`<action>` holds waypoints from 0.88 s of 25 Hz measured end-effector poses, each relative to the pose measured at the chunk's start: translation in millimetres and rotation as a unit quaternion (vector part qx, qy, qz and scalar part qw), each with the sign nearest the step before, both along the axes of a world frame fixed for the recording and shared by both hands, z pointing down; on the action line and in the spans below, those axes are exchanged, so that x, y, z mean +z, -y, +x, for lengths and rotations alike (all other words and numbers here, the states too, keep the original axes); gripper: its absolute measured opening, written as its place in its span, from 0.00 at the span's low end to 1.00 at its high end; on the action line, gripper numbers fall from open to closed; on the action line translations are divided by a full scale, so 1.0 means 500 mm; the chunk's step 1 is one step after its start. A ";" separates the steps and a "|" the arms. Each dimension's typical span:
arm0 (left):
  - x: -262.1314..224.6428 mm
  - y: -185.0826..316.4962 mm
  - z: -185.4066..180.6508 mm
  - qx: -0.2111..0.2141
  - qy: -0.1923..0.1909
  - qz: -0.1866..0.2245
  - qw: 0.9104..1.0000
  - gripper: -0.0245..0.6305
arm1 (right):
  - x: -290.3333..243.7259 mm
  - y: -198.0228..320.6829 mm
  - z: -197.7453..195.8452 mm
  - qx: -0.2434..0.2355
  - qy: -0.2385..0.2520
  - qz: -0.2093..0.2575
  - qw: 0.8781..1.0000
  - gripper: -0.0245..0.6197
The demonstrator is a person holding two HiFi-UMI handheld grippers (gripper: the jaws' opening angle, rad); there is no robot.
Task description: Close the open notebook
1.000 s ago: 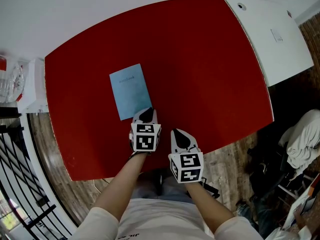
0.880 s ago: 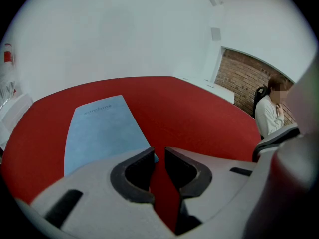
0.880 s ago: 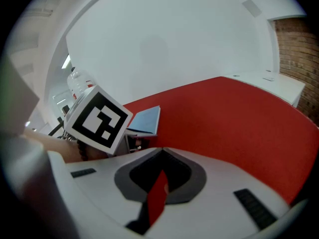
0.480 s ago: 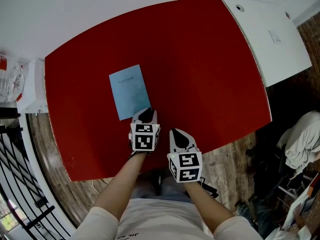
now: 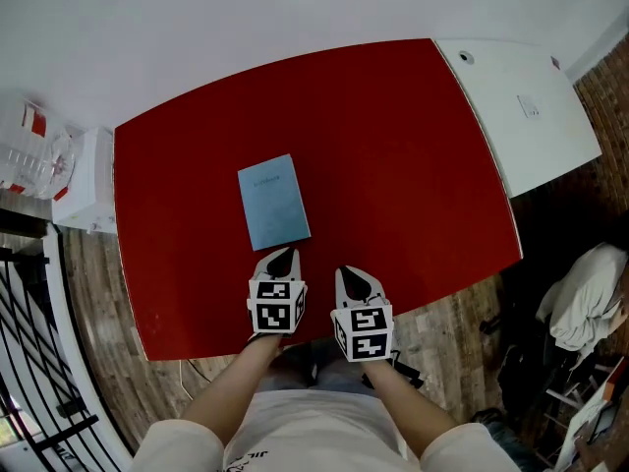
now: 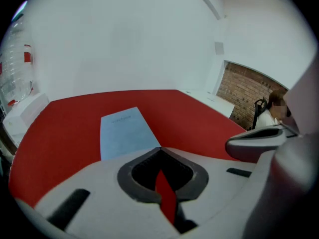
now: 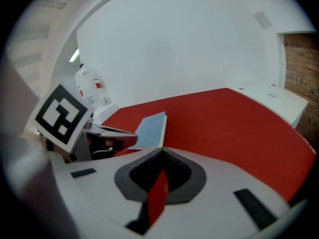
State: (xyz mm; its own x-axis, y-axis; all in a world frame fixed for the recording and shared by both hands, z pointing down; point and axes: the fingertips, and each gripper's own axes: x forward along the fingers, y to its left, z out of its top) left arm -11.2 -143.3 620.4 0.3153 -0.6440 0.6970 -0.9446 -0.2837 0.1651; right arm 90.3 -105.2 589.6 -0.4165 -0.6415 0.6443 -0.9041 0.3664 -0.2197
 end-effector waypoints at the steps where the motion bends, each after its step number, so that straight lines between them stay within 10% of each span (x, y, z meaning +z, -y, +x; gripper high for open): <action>1: -0.022 -0.017 -0.010 -0.001 -0.003 0.005 1.000 0.05 | -0.013 -0.002 -0.007 -0.005 -0.001 0.004 1.000 0.04; 22: -0.243 -0.261 -0.205 -0.115 -0.045 0.063 0.990 0.05 | -0.181 -0.154 -0.176 -0.076 0.012 0.022 0.997 0.04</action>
